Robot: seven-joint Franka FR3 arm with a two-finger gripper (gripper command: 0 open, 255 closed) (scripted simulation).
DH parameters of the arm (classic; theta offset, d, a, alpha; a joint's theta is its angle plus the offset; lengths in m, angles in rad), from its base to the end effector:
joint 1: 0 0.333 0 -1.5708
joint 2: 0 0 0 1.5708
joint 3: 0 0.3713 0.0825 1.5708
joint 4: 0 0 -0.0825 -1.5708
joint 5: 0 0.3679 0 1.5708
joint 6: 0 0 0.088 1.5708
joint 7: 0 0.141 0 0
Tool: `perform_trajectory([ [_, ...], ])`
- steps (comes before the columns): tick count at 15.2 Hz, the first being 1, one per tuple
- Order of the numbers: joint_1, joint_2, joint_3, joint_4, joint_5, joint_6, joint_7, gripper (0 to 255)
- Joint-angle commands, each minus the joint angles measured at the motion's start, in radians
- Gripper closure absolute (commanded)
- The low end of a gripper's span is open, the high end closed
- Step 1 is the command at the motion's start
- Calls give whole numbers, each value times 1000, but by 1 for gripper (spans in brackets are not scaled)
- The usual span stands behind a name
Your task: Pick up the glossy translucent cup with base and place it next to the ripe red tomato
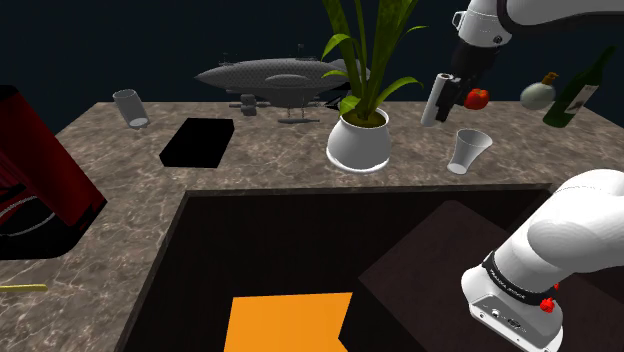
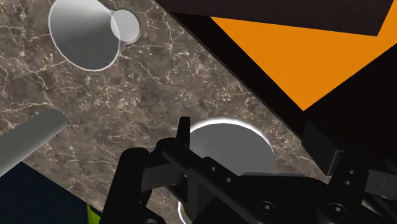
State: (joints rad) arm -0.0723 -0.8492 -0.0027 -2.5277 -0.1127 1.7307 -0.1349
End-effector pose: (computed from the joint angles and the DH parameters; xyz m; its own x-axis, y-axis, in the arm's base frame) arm 0.2440 -0.0327 0.5472 0.9963 0.0778 0.0360 0.0732 -0.9906 0.1157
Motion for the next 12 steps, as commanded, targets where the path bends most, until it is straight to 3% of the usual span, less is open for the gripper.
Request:
perform_trajectory([
  [1,-22,-13,-19,-55,-37,51,-11,0],
  [12,-197,16,-158,-295,-280,392,-65,0],
])
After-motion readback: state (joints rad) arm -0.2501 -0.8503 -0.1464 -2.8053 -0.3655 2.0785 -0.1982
